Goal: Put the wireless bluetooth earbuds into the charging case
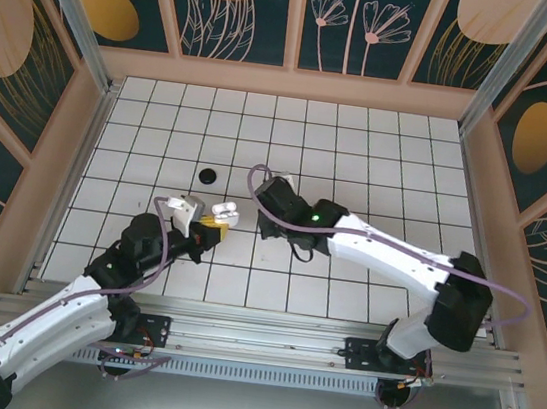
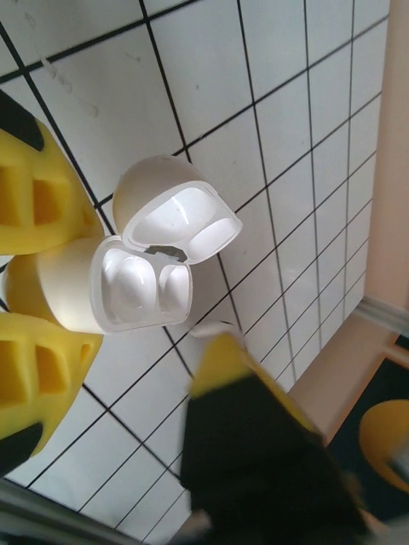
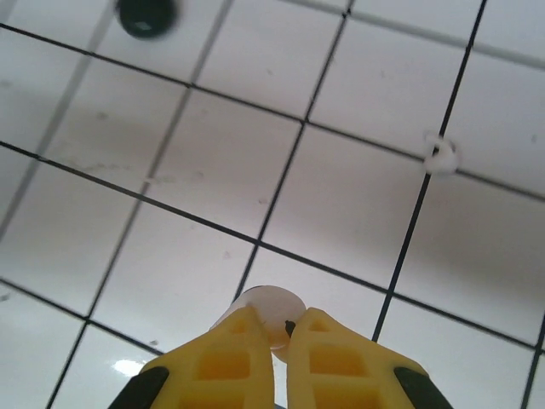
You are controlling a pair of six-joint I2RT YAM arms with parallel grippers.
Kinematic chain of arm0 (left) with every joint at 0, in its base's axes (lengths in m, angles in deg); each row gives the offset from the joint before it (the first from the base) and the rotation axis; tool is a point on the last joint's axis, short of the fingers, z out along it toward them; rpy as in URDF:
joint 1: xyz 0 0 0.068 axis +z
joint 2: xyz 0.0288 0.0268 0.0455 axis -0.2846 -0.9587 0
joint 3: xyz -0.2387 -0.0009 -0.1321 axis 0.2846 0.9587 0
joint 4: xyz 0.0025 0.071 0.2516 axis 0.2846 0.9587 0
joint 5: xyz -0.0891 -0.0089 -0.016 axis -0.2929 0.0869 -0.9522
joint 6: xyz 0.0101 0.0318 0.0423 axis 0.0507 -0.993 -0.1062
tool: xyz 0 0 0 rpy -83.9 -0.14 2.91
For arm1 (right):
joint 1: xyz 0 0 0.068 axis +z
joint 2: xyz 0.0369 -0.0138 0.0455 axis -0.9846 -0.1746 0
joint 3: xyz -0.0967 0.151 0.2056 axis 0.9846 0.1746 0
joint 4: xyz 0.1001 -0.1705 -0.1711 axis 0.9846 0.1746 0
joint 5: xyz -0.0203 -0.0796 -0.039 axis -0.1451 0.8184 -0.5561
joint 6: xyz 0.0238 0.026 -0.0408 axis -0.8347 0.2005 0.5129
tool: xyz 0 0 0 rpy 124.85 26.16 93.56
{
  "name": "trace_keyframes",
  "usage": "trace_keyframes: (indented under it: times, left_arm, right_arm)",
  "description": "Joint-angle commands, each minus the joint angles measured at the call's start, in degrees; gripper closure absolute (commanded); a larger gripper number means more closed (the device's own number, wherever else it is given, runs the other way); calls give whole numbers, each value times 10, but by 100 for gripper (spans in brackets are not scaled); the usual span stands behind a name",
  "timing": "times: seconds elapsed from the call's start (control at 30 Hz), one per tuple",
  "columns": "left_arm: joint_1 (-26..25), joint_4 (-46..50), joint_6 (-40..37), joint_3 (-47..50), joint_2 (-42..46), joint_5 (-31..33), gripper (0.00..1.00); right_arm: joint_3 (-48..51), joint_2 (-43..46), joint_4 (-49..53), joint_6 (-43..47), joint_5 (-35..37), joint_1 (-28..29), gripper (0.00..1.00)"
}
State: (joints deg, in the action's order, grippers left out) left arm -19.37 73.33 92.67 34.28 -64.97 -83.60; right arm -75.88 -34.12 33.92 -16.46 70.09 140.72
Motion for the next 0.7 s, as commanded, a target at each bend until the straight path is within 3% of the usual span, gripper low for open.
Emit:
trace_keyframes:
  times: [0.0,0.3,0.67]
  left_arm:
    - [4,-52,-21,-24,-20,-56,100]
    - [4,-107,-44,-33,-64,-90,100]
    - [3,-157,-55,-28,-44,-141,100]
  right_arm:
    - [4,52,-20,80,11,12,100]
    - [5,130,-88,195,9,61,100]
    - [34,128,-199,297,112,134,100]
